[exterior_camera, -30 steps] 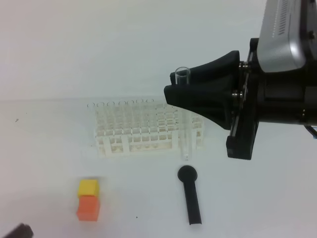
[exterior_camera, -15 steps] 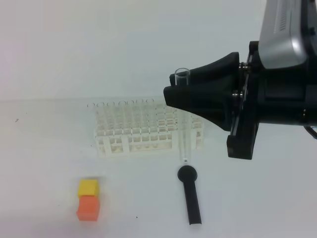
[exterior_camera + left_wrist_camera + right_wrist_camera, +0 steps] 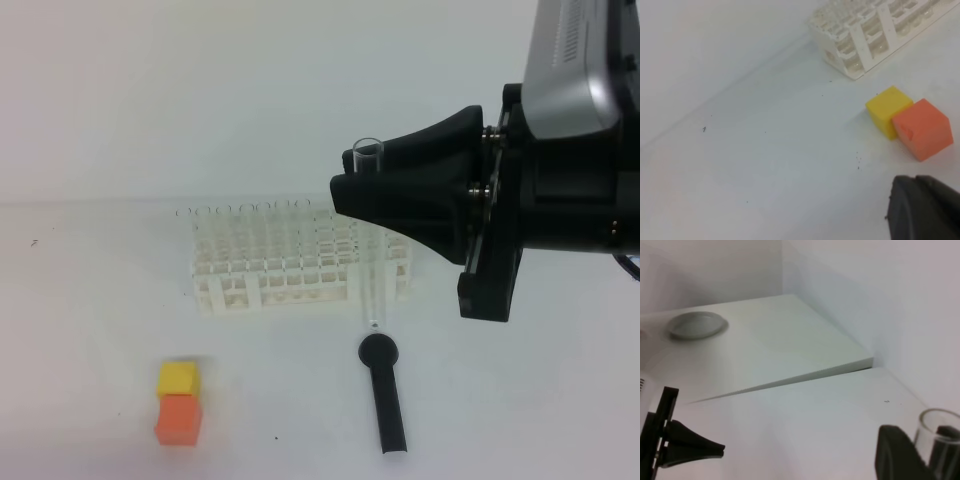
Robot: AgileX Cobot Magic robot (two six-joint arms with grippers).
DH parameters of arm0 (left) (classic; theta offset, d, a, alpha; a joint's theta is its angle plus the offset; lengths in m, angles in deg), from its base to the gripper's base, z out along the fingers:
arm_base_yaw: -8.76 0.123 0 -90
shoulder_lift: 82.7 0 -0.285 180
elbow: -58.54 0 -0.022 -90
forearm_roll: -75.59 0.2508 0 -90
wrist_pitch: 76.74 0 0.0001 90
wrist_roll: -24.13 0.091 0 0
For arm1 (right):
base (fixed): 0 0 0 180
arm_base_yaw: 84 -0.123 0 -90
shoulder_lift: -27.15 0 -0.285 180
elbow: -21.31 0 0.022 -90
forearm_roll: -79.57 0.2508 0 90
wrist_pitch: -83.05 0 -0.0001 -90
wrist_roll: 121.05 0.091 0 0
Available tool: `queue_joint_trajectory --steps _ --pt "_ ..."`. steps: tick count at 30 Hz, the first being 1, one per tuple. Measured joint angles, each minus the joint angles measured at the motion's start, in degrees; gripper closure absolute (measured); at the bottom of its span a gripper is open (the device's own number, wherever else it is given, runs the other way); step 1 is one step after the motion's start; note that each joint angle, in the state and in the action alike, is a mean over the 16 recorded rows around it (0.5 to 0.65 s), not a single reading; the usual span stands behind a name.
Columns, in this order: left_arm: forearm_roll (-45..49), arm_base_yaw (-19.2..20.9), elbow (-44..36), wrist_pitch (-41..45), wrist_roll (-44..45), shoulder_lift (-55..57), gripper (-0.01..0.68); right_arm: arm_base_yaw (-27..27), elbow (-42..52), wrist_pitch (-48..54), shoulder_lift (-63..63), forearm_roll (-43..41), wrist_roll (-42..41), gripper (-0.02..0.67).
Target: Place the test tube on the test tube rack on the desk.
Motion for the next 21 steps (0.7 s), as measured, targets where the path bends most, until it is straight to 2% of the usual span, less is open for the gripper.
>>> queue_joint_trajectory --steps 8,15,21 --pt "-3.98 0.0 0.0 0.06 -11.72 0.0 0.673 0.0 0.0 0.68 0.0 0.0 0.21 0.523" --pt "-5.25 0.44 0.0 -1.37 -27.11 0.0 0.673 0.0 0.0 1.24 0.0 0.0 0.67 0.523" --pt "-3.36 2.61 0.0 -2.07 -39.99 0.0 0.673 0.0 0.0 1.34 0.0 0.0 1.03 0.523"
